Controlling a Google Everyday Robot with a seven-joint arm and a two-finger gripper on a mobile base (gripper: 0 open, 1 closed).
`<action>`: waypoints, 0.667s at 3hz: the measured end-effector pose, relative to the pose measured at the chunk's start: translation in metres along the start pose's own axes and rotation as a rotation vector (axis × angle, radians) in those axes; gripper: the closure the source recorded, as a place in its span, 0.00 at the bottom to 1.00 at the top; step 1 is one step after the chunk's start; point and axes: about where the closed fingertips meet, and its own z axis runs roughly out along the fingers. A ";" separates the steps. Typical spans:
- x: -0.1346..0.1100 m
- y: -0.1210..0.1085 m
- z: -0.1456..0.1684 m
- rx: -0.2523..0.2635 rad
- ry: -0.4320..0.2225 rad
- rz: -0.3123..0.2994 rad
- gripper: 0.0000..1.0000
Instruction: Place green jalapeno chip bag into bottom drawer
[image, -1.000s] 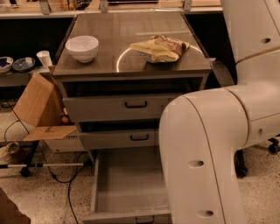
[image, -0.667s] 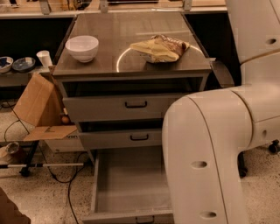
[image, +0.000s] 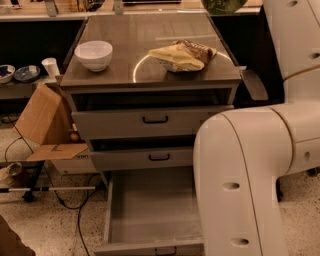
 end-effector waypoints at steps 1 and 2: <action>0.053 -0.028 0.028 0.097 0.128 0.118 1.00; 0.083 -0.044 0.040 0.166 0.194 0.188 1.00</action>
Offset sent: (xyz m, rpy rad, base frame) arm 0.0672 -0.1456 -0.0192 -0.0083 0.0533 -0.4573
